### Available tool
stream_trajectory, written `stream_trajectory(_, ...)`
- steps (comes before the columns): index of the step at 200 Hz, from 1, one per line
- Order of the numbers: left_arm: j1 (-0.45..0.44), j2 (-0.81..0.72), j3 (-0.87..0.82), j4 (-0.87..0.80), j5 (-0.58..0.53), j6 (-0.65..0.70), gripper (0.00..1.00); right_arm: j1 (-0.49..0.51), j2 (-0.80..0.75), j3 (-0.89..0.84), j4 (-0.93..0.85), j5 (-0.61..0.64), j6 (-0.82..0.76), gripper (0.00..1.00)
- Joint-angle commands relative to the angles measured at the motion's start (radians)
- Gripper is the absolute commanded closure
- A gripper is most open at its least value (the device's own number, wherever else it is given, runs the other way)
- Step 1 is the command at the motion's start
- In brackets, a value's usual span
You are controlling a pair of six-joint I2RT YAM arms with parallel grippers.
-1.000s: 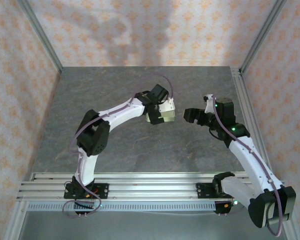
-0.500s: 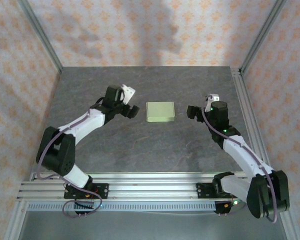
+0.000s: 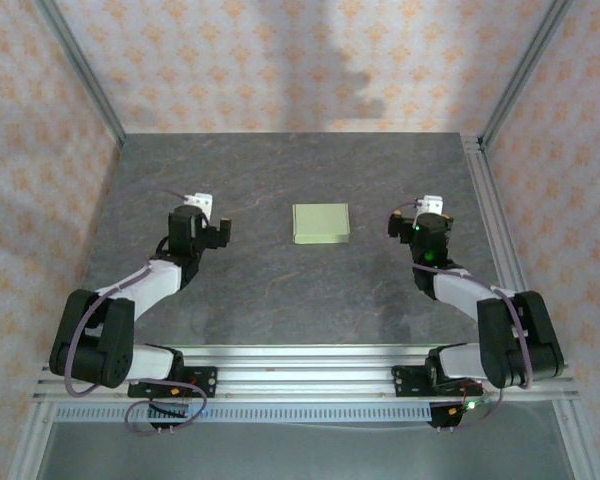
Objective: Fold the paper box
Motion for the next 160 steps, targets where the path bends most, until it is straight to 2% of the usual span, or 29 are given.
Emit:
stream_trajectory(1, 0.024, 0.02, -0.052, 0.19, -0.03, -0.022, 0.0, -0.048, 0.059, -0.067, 0.186, -0.006, 0.013, 0.0)
stream_trajectory(27, 0.026, 0.096, -0.079, 0.295, -0.03, -0.019, 0.0, -0.086, 0.153, -0.129, 0.372, -0.051, 0.042, 0.0)
stream_trajectory(35, 0.037, 0.099, -0.064, 0.258, -0.034, -0.038, 0.0, -0.094, 0.198, -0.139, 0.432, -0.051, 0.052, 0.0)
stream_trajectory(43, 0.051, 0.123, -0.071, 0.3, -0.031, -0.051, 0.0, -0.098, 0.235, -0.144, 0.489, -0.046, 0.055, 0.0)
stream_trajectory(57, 0.086, 0.13, -0.063, 0.288, 0.003, -0.085, 0.0, -0.109, 0.2, -0.11, 0.363, -0.061, 0.064, 0.0)
stream_trajectory(80, 0.086, 0.13, -0.062, 0.286, 0.003, -0.085, 0.0, -0.122, 0.211, -0.06, 0.278, -0.024, 0.099, 0.0)
stream_trajectory(94, 0.086, 0.129, -0.063, 0.288, 0.0, -0.086, 0.0, -0.124, 0.222, -0.069, 0.319, -0.026, 0.098, 0.01)
stream_trajectory(160, 0.086, 0.129, -0.063, 0.288, 0.003, -0.086, 0.0, -0.124, 0.217, -0.067, 0.305, -0.026, 0.097, 0.01)
